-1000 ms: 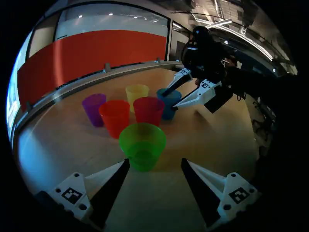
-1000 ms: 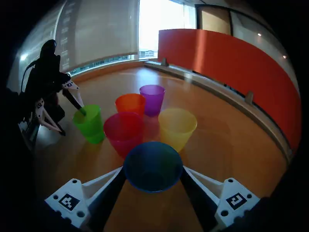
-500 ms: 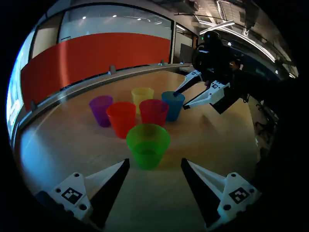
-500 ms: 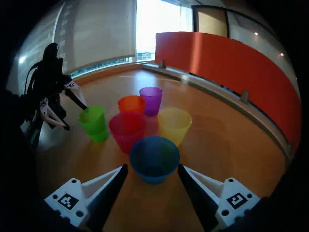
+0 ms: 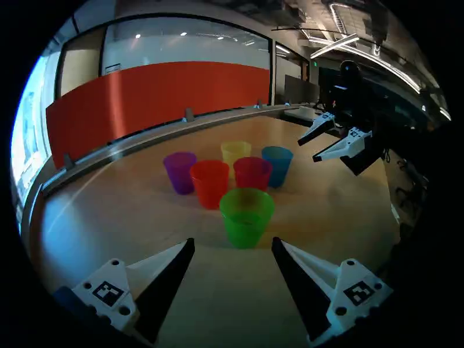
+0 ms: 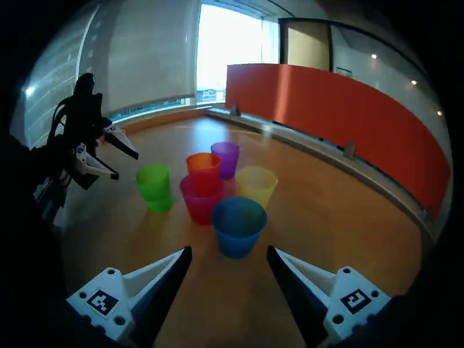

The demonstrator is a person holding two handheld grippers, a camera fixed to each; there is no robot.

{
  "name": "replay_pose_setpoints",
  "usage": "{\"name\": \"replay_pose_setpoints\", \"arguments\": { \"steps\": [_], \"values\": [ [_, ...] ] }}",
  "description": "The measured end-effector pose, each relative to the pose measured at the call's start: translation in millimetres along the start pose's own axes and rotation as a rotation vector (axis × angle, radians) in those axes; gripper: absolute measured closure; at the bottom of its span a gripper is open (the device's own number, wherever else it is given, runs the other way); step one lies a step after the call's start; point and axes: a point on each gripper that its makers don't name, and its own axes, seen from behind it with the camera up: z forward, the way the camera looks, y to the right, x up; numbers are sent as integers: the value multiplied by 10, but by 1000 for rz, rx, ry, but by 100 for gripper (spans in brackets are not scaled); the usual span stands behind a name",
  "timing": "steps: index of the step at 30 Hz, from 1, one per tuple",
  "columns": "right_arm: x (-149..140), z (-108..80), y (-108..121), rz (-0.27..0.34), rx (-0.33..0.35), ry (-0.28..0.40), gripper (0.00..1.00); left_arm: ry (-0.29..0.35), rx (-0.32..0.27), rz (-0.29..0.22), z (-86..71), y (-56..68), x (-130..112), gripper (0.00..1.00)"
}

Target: Pour water

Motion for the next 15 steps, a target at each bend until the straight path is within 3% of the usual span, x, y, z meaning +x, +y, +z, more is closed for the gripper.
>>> {"name": "replay_pose_setpoints", "arguments": {
  "steps": [8,15],
  "values": [
    [216,-151,-45,38,-76,92,0,85,88,-6,-175,-196,171,1],
    [377,-308,36,65,-215,198,0,208,247,-29,-387,-471,401,1]
  ]
}}
